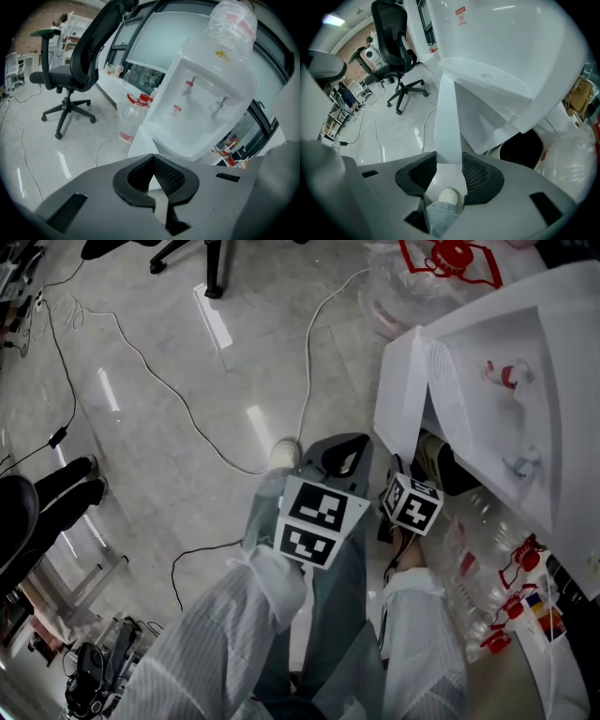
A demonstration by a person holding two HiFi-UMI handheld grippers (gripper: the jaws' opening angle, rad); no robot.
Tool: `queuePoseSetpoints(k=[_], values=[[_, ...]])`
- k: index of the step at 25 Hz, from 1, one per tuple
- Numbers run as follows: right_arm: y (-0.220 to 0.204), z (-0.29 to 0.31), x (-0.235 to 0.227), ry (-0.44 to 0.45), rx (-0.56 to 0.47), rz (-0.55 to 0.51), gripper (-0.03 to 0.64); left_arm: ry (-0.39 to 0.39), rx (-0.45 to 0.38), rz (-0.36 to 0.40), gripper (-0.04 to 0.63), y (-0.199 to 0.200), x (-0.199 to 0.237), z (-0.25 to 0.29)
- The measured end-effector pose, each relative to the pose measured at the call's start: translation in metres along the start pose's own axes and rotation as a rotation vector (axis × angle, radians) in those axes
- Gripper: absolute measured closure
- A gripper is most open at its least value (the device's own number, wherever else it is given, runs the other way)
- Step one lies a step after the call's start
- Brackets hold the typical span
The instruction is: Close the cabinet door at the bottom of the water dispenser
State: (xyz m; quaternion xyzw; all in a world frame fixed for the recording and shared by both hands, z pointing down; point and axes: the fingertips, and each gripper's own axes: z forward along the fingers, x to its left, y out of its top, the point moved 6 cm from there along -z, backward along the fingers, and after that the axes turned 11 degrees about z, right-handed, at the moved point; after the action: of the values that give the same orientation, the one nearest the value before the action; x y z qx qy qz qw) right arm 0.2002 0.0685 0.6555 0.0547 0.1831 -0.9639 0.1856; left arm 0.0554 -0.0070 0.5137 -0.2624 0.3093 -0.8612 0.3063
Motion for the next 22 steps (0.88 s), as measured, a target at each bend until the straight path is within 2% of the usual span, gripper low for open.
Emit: queuePoseSetpoints(k=[11, 22], values=[[0.006, -0.003, -0.039, -0.047, -0.045, 0.032, 0.448, -0.009, -0.025, -0.007, 0.586, 0.006, -0.011, 0.013], [0.007, -0.002, -0.053, -0.041, -0.066, 0.131, 0.448, 0.009, -0.039, -0.028, 0.586, 0.008, -0.010, 0.016]])
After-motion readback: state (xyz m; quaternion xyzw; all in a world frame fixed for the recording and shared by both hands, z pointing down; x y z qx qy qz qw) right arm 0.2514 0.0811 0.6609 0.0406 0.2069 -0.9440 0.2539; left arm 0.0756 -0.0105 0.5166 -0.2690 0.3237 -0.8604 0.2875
